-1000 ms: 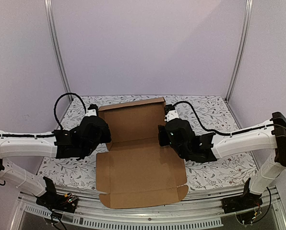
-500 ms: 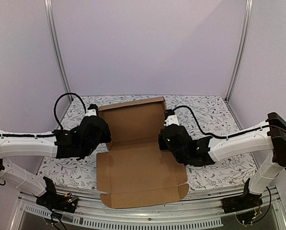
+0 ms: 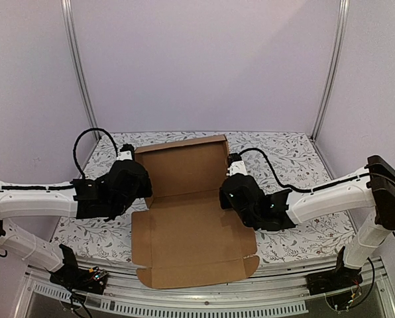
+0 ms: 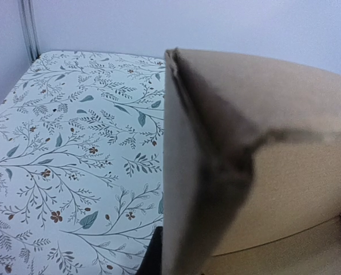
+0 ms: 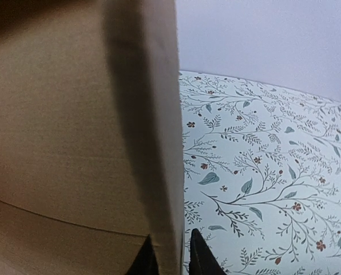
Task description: Fold the paper box
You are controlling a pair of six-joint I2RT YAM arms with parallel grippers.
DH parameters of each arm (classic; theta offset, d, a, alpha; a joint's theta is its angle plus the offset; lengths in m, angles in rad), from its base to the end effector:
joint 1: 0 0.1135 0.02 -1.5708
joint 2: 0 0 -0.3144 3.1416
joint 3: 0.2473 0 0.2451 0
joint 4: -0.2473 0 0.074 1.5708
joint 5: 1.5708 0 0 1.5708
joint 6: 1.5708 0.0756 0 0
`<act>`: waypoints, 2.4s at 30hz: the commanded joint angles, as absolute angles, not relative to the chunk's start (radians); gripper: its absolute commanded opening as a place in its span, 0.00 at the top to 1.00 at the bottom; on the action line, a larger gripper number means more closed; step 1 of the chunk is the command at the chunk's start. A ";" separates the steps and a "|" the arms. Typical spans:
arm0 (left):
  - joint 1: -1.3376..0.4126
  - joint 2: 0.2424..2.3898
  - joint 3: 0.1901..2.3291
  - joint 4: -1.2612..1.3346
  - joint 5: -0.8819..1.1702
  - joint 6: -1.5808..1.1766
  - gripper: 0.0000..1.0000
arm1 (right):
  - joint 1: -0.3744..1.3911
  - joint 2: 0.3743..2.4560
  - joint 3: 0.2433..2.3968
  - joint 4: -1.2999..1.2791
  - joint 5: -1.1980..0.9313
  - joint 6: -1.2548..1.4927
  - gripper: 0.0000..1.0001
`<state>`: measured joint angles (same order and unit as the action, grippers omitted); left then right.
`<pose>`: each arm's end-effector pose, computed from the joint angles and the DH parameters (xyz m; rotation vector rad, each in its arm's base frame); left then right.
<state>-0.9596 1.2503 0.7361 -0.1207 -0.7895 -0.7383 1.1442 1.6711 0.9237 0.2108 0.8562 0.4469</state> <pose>0.1931 -0.1820 0.2718 -0.1942 1.9981 -0.2044 0.2062 0.3157 0.2456 -0.1812 1.9071 0.1610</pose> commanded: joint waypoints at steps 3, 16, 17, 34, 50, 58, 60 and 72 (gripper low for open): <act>-0.952 1.254 0.755 -0.111 -0.794 -0.766 1.00 | 1.153 1.648 0.937 0.210 0.841 0.418 0.57; -0.832 1.318 0.808 -0.208 -0.582 -0.758 1.00 | 1.150 1.399 0.901 -0.115 0.709 0.324 0.28; -0.820 1.334 0.821 -0.218 -0.544 -0.748 1.00 | 1.150 1.375 0.899 -0.153 0.698 0.315 0.27; -0.675 1.666 1.159 -0.604 -0.055 -0.677 1.00 | 1.147 1.025 0.802 -0.361 0.762 0.244 0.21; -0.666 1.953 1.345 -0.820 0.172 -0.675 0.99 | 1.096 0.940 0.707 -0.345 0.688 0.269 0.18; -0.659 1.998 1.404 -0.926 0.146 -0.737 0.86 | 1.070 0.927 0.664 -0.327 0.708 0.277 0.17; -0.658 1.990 1.401 -0.928 0.148 -0.760 0.80 | 1.059 0.921 0.652 -0.327 0.719 0.284 0.16; -0.657 1.896 1.359 -0.901 0.166 -0.863 0.61 | 1.041 0.879 0.620 -0.381 0.817 0.317 0.14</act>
